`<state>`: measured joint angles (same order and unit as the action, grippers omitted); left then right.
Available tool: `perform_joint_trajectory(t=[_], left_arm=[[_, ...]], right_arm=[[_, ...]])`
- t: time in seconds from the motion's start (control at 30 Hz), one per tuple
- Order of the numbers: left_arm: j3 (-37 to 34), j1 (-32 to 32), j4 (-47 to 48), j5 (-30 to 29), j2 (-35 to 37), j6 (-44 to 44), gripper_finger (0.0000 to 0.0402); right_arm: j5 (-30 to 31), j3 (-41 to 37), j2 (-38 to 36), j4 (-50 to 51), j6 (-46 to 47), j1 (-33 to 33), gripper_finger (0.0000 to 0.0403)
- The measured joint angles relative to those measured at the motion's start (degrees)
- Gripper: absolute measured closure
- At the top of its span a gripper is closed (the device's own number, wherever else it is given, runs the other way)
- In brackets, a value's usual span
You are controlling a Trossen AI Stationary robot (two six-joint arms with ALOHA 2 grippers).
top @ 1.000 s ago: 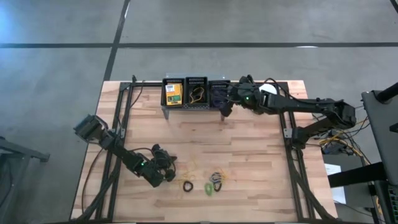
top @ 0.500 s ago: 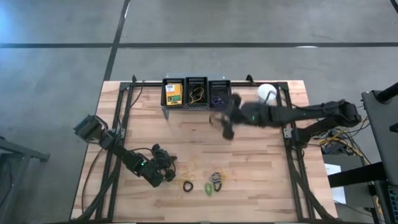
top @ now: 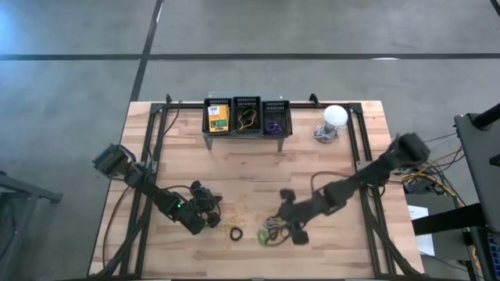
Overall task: Pick & Place Office Desk Supplies
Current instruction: Put the green spring keychain into the right black basket
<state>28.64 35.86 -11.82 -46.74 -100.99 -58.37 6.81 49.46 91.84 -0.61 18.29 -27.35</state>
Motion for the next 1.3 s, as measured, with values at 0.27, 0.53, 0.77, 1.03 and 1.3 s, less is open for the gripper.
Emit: perform_joint_trajectory(t=[0.27, 0.53, 0.77, 1.03, 1.3], left_arm=[[0.0, 0.0, -0.08, 0.0, 0.0, -0.09, 0.0401], [0.0, 0.0, -0.15, 0.0, 0.0, -0.09, 0.0401], [0.02, 0.04, -0.07, -0.02, -0.02, -0.07, 0.0401], [0.02, 0.04, -0.09, 0.01, -0.02, -0.04, 0.0401], [0.04, 0.07, -0.12, 0.02, -0.02, 0.08, 0.0401]], right_arm=[[-8.39, 8.19, 16.23, -4.45, -2.9, -2.44, 0.0212], [-6.65, 21.29, 24.83, 8.59, -15.71, -1.06, 0.0211], [-7.29, 28.37, 29.64, 17.27, -23.93, -1.08, 0.0217], [-7.24, 28.33, 29.42, 18.92, -26.0, -0.93, 0.0317], [-4.19, 27.5, 20.66, 20.89, -32.02, -0.57, 0.0381]])
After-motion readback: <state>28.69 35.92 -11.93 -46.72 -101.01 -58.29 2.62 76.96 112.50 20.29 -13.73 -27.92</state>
